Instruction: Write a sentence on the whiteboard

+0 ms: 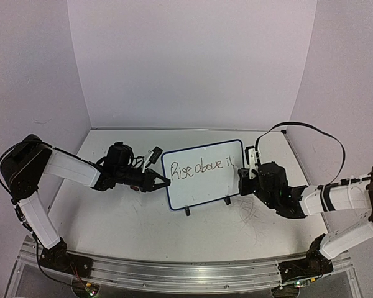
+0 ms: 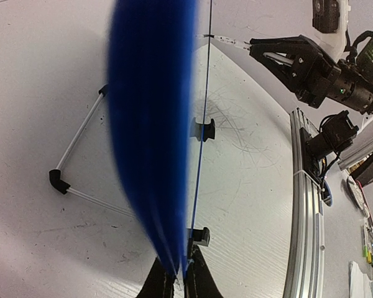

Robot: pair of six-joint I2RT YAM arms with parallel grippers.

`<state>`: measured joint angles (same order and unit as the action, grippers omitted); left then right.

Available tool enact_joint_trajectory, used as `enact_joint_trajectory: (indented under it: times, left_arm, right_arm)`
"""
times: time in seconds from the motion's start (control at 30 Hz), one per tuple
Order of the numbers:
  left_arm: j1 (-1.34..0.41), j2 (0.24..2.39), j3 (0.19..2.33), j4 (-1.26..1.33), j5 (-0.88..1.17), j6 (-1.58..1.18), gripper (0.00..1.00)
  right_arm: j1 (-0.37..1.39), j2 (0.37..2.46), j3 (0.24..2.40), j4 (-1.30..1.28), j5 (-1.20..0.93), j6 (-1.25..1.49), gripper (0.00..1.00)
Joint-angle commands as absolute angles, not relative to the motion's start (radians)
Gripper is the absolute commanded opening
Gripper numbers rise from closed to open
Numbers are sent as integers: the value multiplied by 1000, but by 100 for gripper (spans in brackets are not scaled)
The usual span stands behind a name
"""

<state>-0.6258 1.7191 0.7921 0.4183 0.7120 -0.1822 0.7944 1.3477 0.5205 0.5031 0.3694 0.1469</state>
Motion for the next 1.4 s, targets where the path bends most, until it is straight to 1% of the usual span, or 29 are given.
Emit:
enact_joint_trajectory:
  times: [0.0, 0.07, 0.13, 0.27, 0.53, 1.37]
  left_arm:
    - [-625, 1710, 803, 347, 624, -128, 0]
    - [-624, 1711, 804, 345, 623, -129, 0]
    - [-625, 1710, 804, 345, 623, -127, 0]
    - [-625, 1718, 809, 345, 626, -127, 0]
    - [-626, 1712, 803, 345, 621, -126, 0]
    - [-626, 1712, 801, 344, 623, -123, 0]
  right_arm:
    - [792, 1270, 474, 530, 425, 151, 0]
    - [793, 1191, 417, 605, 371, 114, 0]
    - [791, 1158, 400, 636, 309, 83, 0]
    - [791, 1267, 481, 609, 232, 48, 0]
    - [791, 1322, 534, 644, 277, 32, 0]
    - [791, 1381, 556, 650, 356, 56, 0]
